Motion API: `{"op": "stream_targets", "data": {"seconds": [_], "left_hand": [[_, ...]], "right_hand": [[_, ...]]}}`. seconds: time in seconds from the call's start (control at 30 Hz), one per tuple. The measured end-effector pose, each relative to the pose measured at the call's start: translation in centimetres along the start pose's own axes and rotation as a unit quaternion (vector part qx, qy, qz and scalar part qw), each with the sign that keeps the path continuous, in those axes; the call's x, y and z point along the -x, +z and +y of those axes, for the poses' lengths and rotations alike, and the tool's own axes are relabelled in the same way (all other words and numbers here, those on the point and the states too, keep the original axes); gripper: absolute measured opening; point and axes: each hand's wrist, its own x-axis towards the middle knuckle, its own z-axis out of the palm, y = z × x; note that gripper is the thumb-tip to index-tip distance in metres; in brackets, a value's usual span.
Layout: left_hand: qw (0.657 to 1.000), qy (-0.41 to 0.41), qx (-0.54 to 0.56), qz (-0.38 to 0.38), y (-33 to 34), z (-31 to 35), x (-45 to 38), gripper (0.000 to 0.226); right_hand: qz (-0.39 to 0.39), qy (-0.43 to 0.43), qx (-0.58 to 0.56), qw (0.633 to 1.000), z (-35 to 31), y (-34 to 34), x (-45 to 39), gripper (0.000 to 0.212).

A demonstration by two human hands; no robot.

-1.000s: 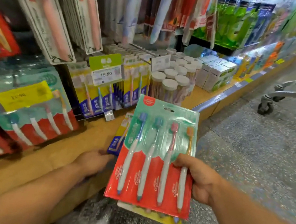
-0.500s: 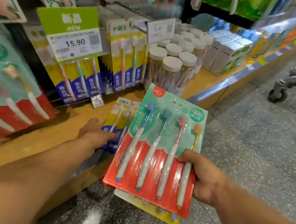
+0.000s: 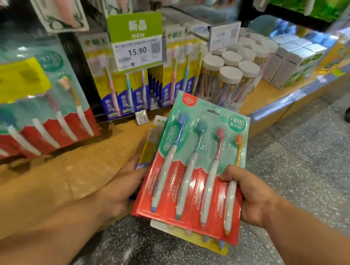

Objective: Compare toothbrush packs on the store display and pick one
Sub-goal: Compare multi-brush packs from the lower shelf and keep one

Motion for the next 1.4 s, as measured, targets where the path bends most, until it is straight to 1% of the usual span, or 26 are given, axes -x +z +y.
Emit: {"op": "stream_targets", "data": {"seconds": [0.03, 0.1, 0.13, 0.17, 0.2, 0.27, 0.33, 0.43, 0.47, 0.57, 0.6, 0.7, 0.77, 0.83, 0.9, 1.0, 1.07, 1.1, 1.17, 1.23, 1.27, 1.3, 1.33, 1.37, 1.4], "left_hand": [[1.000, -0.009, 0.021, -0.010, -0.2, -0.4, 0.5, 0.027], [0.997, -0.034, 0.056, -0.036, -0.5, -0.9, 1.5, 0.052], [0.996, -0.042, 0.062, -0.038, -0.7, -1.0, 1.9, 0.059], [0.996, -0.048, 0.062, -0.043, -0.8, -1.1, 2.4, 0.063], [0.996, -0.049, 0.060, -0.047, -0.8, -1.1, 3.0, 0.064], [0.997, -0.034, 0.050, -0.057, -0.5, -1.1, 4.4, 0.062], [0.997, -0.020, 0.039, -0.066, -0.5, -1.2, 5.7, 0.064], [0.998, 0.009, 0.042, -0.052, -0.2, -0.9, 7.3, 0.070], [0.997, 0.023, 0.043, -0.052, 0.0, -0.7, 7.9, 0.074], [0.993, 0.053, 0.055, -0.085, 0.5, -0.4, 9.5, 0.091], [0.992, 0.058, 0.064, -0.091, 0.7, -0.3, 10.1, 0.090], [0.990, 0.058, 0.098, -0.078, 1.4, 0.3, 11.3, 0.065], [0.990, 0.046, 0.107, -0.075, 1.4, 0.7, 11.9, 0.058], [0.992, 0.040, 0.096, -0.076, 1.2, 1.1, 12.9, 0.059], [0.994, 0.017, 0.073, -0.084, 0.9, 1.5, 14.2, 0.069], [0.993, -0.026, 0.041, -0.112, 0.5, 1.5, 16.1, 0.086], [0.990, -0.046, 0.031, -0.133, 0.5, 1.4, 17.3, 0.093], [0.989, -0.052, 0.030, -0.133, 0.5, 1.2, 18.0, 0.094], [0.989, -0.055, 0.030, -0.131, 0.6, 0.5, 19.1, 0.091], [0.988, -0.025, 0.040, -0.144, 0.9, -0.3, 20.2, 0.085], [0.986, -0.003, 0.053, -0.157, 0.9, -0.7, 20.7, 0.086], [0.982, 0.016, 0.066, -0.174, 0.7, -1.1, 21.0, 0.092], [0.980, 0.029, 0.072, -0.185, 0.6, -1.4, 21.2, 0.105], [0.981, 0.036, 0.066, -0.181, 0.5, -1.7, 21.3, 0.117], [0.983, 0.041, 0.047, -0.173, 0.4, -1.9, 21.4, 0.124]], "right_hand": [[-0.003, -0.004, 0.001, 1.000, -0.1, 0.3, 0.3, 0.029], [-0.009, -0.017, 0.015, 1.000, -0.2, 0.9, 0.9, 0.032], [-0.009, -0.023, 0.022, 0.999, -0.2, 1.1, 1.1, 0.034], [-0.009, -0.025, 0.029, 0.999, -0.1, 1.3, 1.4, 0.035], [-0.008, -0.025, 0.038, 0.999, -0.1, 1.6, 1.7, 0.031], [-0.003, -0.028, 0.052, 0.998, 0.0, 2.0, 2.5, 0.017], [-0.009, -0.036, 0.061, 0.997, 0.2, 2.4, 3.4, 0.014], [-0.022, -0.046, 0.057, 0.997, 0.4, 2.8, 4.8, 0.011], [-0.027, -0.047, 0.054, 0.997, 0.5, 2.8, 5.3, 0.011], [-0.042, -0.049, 0.043, 0.997, 0.5, 2.8, 6.8, 0.010], [-0.044, -0.052, 0.041, 0.997, 0.4, 2.9, 7.4, 0.010], [-0.048, -0.063, 0.040, 0.996, 0.2, 3.0, 9.0, 0.011], [-0.051, -0.068, 0.041, 0.996, 0.3, 3.0, 10.3, 0.015], [-0.057, -0.082, 0.045, 0.994, 0.4, 3.1, 11.5, 0.033], [-0.056, -0.092, 0.053, 0.993, 0.7, 3.3, 12.6, 0.050], [-0.039, -0.109, 0.065, 0.991, 1.5, 3.5, 14.2, 0.065], [-0.034, -0.122, 0.080, 0.989, 2.2, 3.7, 15.3, 0.079], [-0.032, -0.126, 0.090, 0.987, 2.5, 3.8, 16.0, 0.083], [-0.025, -0.142, 0.103, 0.984, 3.2, 3.9, 17.3, 0.081], [-0.012, -0.165, 0.103, 0.981, 3.8, 3.7, 18.2, 0.075], [-0.010, -0.175, 0.103, 0.979, 4.1, 3.5, 18.5, 0.072], [-0.012, -0.183, 0.106, 0.977, 4.3, 3.4, 18.9, 0.070], [-0.018, -0.190, 0.111, 0.975, 4.3, 3.4, 19.2, 0.067], [-0.024, -0.197, 0.120, 0.973, 4.3, 3.4, 19.4, 0.064], [-0.031, -0.205, 0.131, 0.969, 4.1, 3.7, 19.5, 0.063]]}}
